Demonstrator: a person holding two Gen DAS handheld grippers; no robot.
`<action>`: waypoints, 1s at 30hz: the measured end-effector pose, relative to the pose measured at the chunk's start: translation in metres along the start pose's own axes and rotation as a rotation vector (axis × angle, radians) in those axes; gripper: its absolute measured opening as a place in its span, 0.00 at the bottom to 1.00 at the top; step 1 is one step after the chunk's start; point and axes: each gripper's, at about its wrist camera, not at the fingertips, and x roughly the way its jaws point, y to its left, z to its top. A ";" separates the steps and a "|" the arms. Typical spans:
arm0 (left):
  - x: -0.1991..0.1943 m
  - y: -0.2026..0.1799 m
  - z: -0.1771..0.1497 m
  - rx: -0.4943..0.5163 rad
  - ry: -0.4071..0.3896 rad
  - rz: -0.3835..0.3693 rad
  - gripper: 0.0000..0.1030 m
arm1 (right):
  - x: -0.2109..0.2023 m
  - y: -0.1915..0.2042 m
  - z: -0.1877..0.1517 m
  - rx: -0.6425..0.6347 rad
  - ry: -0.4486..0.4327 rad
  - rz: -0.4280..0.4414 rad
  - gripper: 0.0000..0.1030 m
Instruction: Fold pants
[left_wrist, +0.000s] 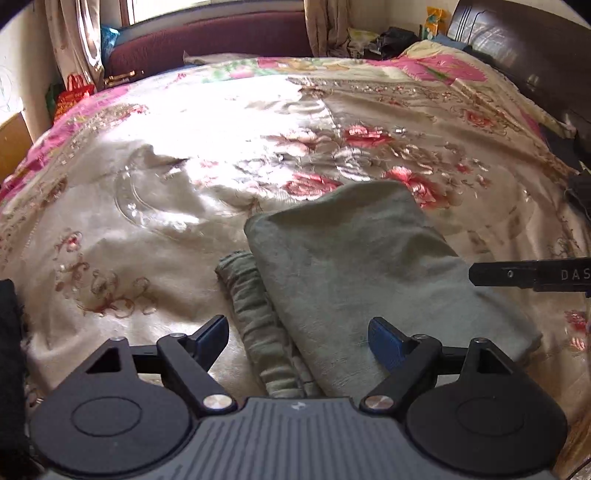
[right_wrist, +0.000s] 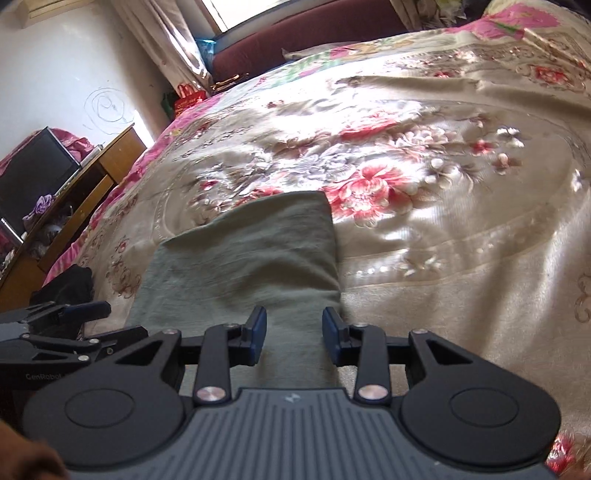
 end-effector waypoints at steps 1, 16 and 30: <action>0.008 0.001 -0.001 0.000 0.024 -0.019 0.83 | 0.002 -0.005 0.000 0.019 0.010 0.007 0.34; 0.020 0.011 -0.002 0.098 0.026 0.065 0.41 | 0.003 -0.003 -0.020 -0.063 0.183 0.063 0.43; 0.017 0.024 0.010 0.073 0.019 0.029 0.54 | -0.019 0.045 -0.019 -0.276 0.158 0.072 0.58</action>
